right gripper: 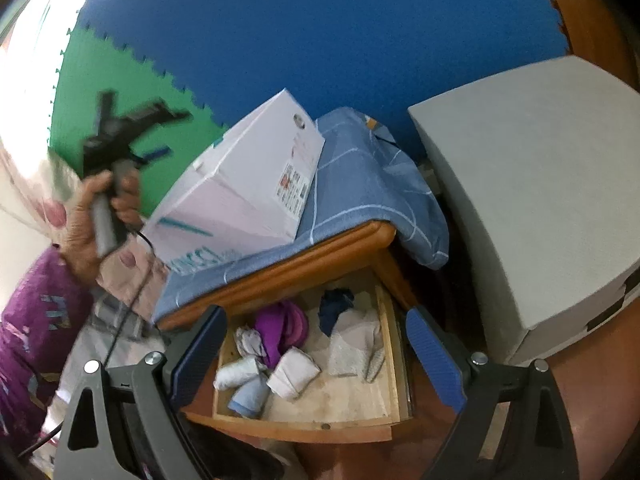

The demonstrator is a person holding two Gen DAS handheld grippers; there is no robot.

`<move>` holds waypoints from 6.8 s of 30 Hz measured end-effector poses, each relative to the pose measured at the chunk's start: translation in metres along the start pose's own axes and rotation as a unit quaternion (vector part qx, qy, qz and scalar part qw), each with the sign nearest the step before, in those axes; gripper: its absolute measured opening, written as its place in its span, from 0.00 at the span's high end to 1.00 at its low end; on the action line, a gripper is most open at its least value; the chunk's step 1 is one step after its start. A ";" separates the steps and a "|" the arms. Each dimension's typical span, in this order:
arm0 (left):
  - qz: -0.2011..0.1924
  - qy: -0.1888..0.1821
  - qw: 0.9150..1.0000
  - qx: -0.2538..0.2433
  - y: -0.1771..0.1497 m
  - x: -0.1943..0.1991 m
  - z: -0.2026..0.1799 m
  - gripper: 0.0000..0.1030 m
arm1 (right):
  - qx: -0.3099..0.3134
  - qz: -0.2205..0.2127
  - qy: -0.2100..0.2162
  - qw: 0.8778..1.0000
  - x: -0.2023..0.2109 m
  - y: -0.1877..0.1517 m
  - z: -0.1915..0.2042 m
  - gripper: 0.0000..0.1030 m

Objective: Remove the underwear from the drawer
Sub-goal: 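Lift the grey sock and release it into the shoe box, then move the right tool down into the drawer toward the white mesh item, then grasp the white mesh-patterned underwear with the right tool, then carry the white mesh underwear up and release it into the shoe box, then reach into the drawer and grasp the white folded sock with the left tool, then lift the white sock and release it into the shoe box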

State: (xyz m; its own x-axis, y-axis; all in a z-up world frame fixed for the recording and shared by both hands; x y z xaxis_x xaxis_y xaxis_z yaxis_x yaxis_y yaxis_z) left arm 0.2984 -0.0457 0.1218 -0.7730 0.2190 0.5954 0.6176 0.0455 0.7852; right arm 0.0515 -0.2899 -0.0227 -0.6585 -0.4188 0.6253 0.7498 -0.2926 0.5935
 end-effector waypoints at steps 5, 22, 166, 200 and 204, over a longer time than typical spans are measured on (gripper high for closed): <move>-0.105 0.006 0.994 -0.024 -0.027 0.097 0.014 0.02 | 0.079 0.027 -0.022 0.996 -0.015 -0.018 0.026 0.09; -0.131 -0.002 0.990 0.051 -0.215 0.192 0.132 0.01 | 0.547 0.210 -0.202 0.785 -0.184 -0.123 0.056 0.10; 0.381 0.010 0.849 -0.365 -0.413 -0.041 0.122 0.46 | 0.043 0.009 0.068 0.997 -0.036 0.012 0.047 0.51; 0.159 -0.098 0.969 -0.164 -0.298 0.124 0.023 0.72 | -0.023 0.039 0.046 0.998 -0.049 0.008 0.016 0.51; 0.138 -0.113 0.976 -0.124 -0.283 0.139 0.009 0.71 | -0.034 0.032 0.046 0.998 -0.045 0.010 0.011 0.51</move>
State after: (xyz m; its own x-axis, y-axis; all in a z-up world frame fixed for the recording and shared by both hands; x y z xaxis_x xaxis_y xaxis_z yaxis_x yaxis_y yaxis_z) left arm 0.0175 -0.0196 -0.0195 -0.5135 0.3994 0.7594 0.7222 -0.2767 0.6339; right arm 0.0879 -0.2651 -0.0394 -0.6023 -0.5142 0.6106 0.7951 -0.3185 0.5161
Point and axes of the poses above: each gripper's, at about its wrist camera, not at the fingertips, and x roughly against the way its jaws point, z to its left, y to its top, the point moved 9 cm from there along -x, roughly the way its jaws point, and after that the axes turned 2 degrees about -y, right-handed, at the moved point
